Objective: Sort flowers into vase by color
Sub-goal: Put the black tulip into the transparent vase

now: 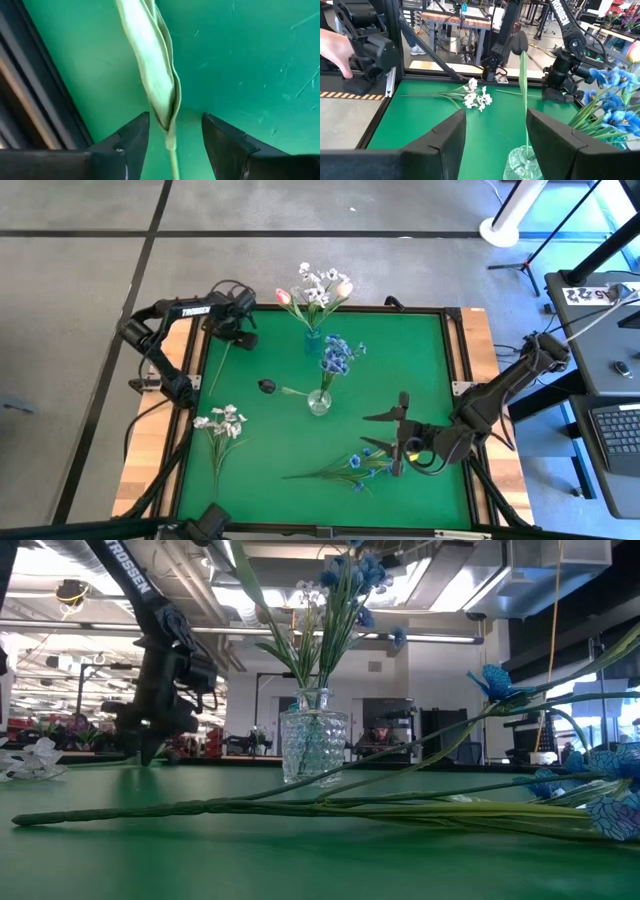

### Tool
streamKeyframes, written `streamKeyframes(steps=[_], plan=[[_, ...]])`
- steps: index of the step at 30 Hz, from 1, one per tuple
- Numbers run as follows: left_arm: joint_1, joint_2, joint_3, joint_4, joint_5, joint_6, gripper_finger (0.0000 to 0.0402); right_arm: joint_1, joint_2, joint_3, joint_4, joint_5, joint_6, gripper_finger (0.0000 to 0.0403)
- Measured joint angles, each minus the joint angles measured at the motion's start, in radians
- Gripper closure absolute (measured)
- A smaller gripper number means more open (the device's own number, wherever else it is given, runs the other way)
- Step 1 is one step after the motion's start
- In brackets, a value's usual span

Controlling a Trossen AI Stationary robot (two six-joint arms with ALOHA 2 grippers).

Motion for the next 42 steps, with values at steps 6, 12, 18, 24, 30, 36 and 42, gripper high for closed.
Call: streamKeyframes(steps=[6,12,18,24,30,36,42], plan=[[-0.008,0.000,0.000,-0.002,0.093,-0.070,0.0287,0.000,0.010,0.000,0.005,0.000,0.005,0.0198],[-0.028,-0.002,0.000,-0.003,0.027,-0.058,0.0387,0.000,0.010,0.000,0.011,0.000,0.008,0.0198],[-0.047,-0.097,0.027,-0.051,-0.024,-0.027,0.0397,0.000,0.010,0.000,0.010,0.001,0.008,0.0198],[-0.069,-0.355,0.137,-0.164,-0.010,-0.029,0.0399,0.000,0.009,0.000,0.010,0.010,0.007,0.0198],[-0.127,-0.681,0.253,-0.136,0.159,-0.085,0.0401,0.000,0.009,0.000,0.019,0.011,0.007,0.0198],[-0.276,-0.946,0.270,0.131,0.414,-0.155,0.0401,0.000,0.009,0.000,0.022,0.049,0.005,0.0198],[-0.417,-1.091,0.271,0.294,0.438,-0.211,0.0401,0.000,0.009,0.000,0.022,0.063,0.005,0.0198]])
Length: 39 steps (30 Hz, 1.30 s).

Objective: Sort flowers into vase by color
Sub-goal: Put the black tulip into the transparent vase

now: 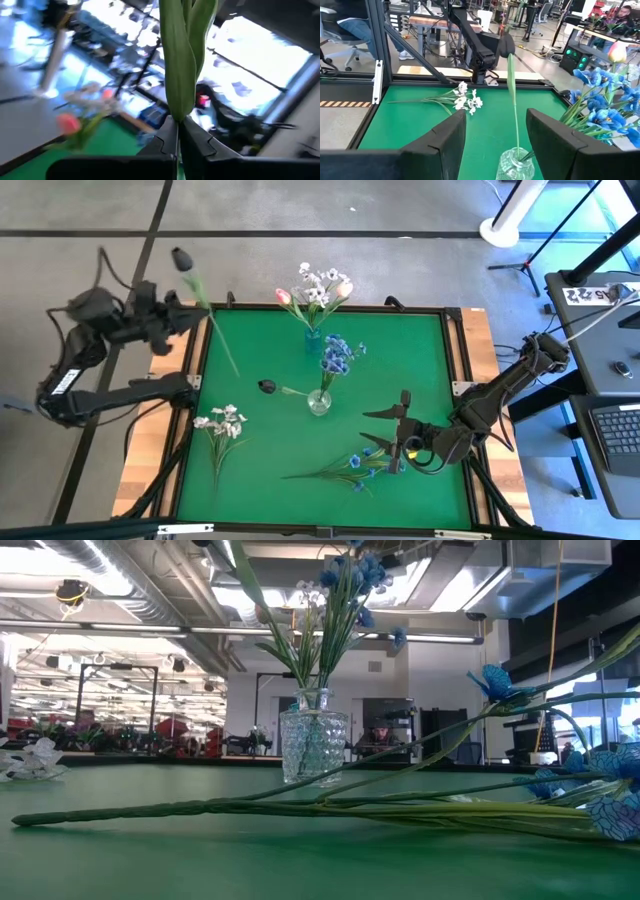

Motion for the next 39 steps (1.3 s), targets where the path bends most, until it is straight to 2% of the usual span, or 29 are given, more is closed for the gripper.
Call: streamKeyframes(steps=[5,9,12,14,17,21,26,30,34,39], plan=[[-0.096,-0.001,-0.003,0.099,0.058,-0.007,0.0401,-0.004,0.000,0.000,0.011,0.015,-0.009,0.0198],[-0.191,0.059,-0.059,0.344,0.157,-0.027,0.0401,-0.027,0.000,0.000,0.026,0.016,-0.013,0.0198],[-0.284,0.129,-0.072,0.478,0.166,0.011,0.0401,-0.047,0.000,0.000,0.026,0.006,-0.007,0.0198],[-0.346,0.176,-0.072,0.520,0.137,0.068,0.0402,-0.055,0.000,0.000,0.027,-0.020,0.000,0.0198],[-0.438,0.259,-0.073,0.551,0.028,0.173,0.0401,-0.055,0.000,0.000,0.027,-0.036,0.003,0.0198],[-0.574,0.370,-0.074,0.589,-0.167,0.302,0.0401,-0.053,0.000,0.000,0.027,-0.037,0.003,0.0198],[-0.737,0.484,-0.074,0.630,-0.472,0.439,0.0401,-0.053,0.000,0.000,0.025,-0.037,0.004,0.0198],[-0.835,0.564,-0.074,0.634,-0.724,0.474,0.0401,-0.053,0.000,0.000,0.021,-0.037,0.004,0.0198],[-0.891,0.659,-0.074,0.656,-0.836,0.470,0.0401,-0.053,0.000,0.000,0.018,-0.037,0.005,0.0198],[-0.920,0.786,-0.074,0.776,-0.957,0.516,0.0401,-0.053,0.000,0.000,0.018,-0.038,0.005,0.0198]])
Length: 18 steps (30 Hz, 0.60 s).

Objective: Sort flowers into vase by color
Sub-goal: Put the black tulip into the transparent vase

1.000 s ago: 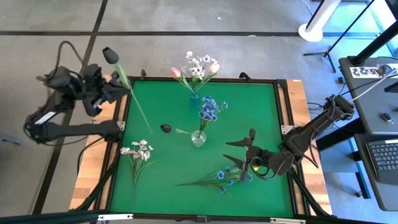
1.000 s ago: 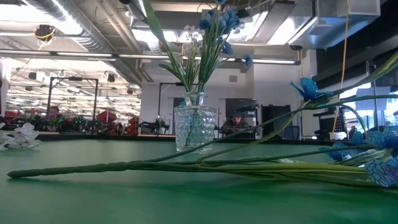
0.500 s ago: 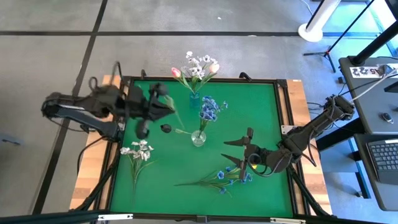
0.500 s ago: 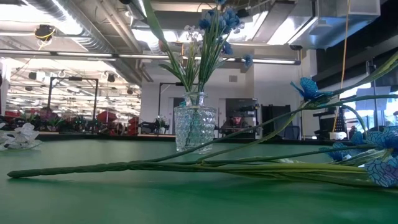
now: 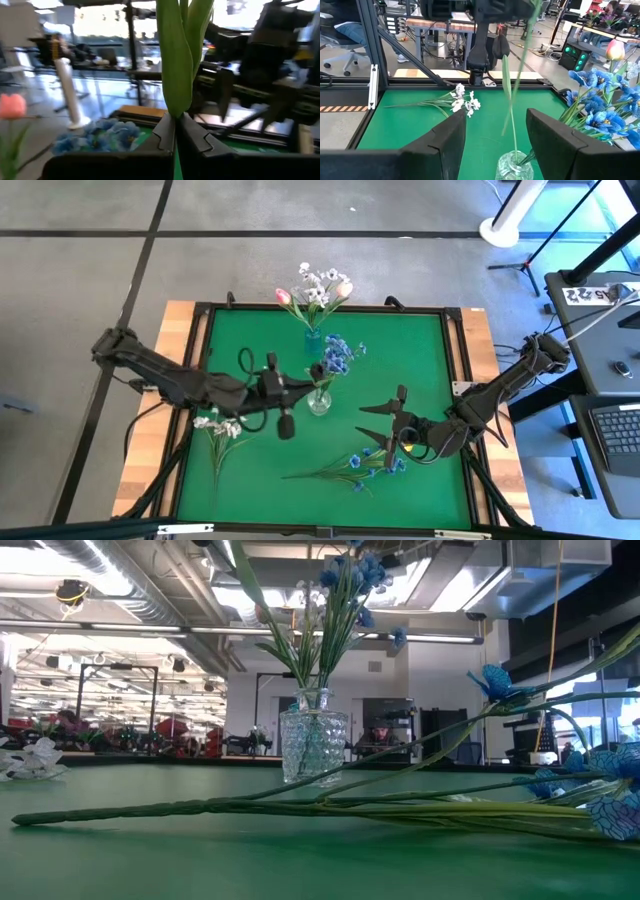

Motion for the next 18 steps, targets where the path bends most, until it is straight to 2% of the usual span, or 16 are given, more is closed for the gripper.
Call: streamKeyframes(steps=[5,11,14,18], plan=[[-0.002,0.084,0.000,0.072,-0.132,0.029,0.0401,0.000,0.000,0.000,-0.005,-0.016,0.000,0.0198],[0.003,0.160,-0.002,0.119,-0.219,0.029,0.0401,0.000,0.000,0.000,-0.011,-0.045,0.000,0.0198],[0.006,0.171,-0.047,0.192,-0.239,0.030,0.0401,0.000,0.000,0.000,-0.014,-0.047,0.001,0.0198],[0.018,0.170,-0.148,0.375,-0.240,0.035,0.0401,0.000,0.000,0.000,-0.045,-0.048,0.024,0.0198]])
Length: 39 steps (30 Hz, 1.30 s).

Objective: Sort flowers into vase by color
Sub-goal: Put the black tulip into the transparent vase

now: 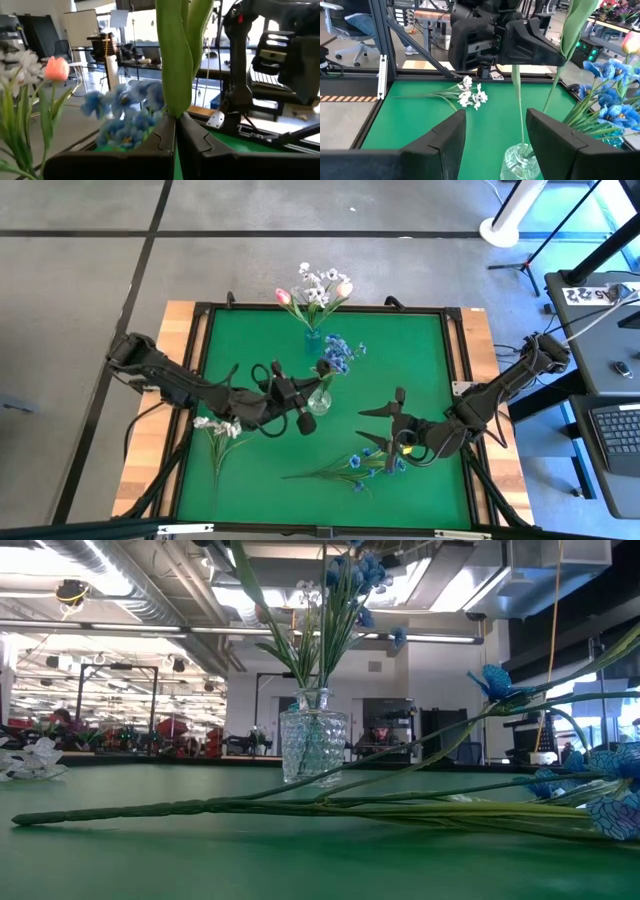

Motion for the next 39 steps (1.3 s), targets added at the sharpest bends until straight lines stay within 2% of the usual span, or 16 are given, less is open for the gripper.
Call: streamKeyframes(steps=[4,14,21,26,31,35,39], plan=[[0.022,0.000,-0.083,0.118,0.027,-0.007,0.0401,0.000,0.000,0.000,-0.015,0.001,0.018,0.0198],[0.034,0.000,-0.134,0.097,0.042,-0.070,0.0398,0.000,0.000,0.000,-0.009,0.005,0.018,0.0198],[0.016,0.000,-0.134,0.062,0.064,-0.111,0.0333,0.000,0.000,0.000,-0.007,0.005,0.020,0.0198],[-0.011,-0.003,-0.091,-0.060,0.064,-0.116,0.0266,0.000,0.000,0.000,-0.007,0.005,0.021,0.0198],[-0.061,-0.004,0.003,-0.218,0.032,-0.139,0.0209,0.000,0.000,0.000,-0.007,0.005,0.021,0.0198],[-0.125,-0.004,0.117,-0.414,0.000,-0.173,0.0186,0.000,0.000,0.000,-0.008,0.004,0.022,0.0198],[-0.198,-0.004,0.242,-0.628,-0.065,-0.216,0.0181,0.000,0.000,0.000,-0.008,0.004,0.022,0.0198]])
